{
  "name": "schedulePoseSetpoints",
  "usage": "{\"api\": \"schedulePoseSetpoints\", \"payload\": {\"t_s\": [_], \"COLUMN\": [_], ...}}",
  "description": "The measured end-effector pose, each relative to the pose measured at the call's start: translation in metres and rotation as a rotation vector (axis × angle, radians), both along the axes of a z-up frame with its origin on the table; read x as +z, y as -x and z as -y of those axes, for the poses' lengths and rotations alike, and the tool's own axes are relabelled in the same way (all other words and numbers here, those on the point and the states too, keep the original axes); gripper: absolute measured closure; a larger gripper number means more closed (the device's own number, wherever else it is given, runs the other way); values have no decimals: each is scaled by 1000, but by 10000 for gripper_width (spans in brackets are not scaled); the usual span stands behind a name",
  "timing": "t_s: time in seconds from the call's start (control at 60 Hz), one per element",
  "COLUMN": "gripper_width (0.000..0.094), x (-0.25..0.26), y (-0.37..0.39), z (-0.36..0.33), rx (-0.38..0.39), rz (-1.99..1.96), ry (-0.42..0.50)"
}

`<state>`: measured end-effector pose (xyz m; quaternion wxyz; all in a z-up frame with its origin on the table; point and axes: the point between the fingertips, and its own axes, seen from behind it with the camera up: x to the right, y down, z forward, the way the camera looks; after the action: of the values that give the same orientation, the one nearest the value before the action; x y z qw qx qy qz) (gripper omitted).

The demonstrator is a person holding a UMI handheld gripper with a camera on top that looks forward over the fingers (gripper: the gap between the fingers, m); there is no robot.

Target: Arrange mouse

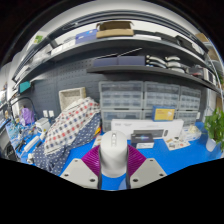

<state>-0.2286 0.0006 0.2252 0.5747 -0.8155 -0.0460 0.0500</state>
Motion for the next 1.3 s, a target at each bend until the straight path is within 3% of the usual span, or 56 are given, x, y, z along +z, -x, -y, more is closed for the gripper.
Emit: {"api": "schedulePoseSetpoints", "payload": {"t_s": [0.1,0.267,0.467,0.617,0.767,0.783,0.8,0.85,1.117,1.2,1.3], "gripper_width": [603,604,602,603,589,528,568,568,413,210,181], "x": [-6,-77,-177,-227,-233,-231,-232,-232,-233,-234,-220], "y": [-55,-116,-135,-131,-129,-130,-130,-130,-130,-125,-117], "z": [-1,2,12,20,21,20,21,21,20,23,27], "rx": [-26,-60,-58,-42,-62,-60,-60,-59,-69,-53,-32], "rz": [-14,15,35,39,3,4,6,23,49,68,95], "ry": [17,143,338,429,408,411,412,407,399,430,425]}}
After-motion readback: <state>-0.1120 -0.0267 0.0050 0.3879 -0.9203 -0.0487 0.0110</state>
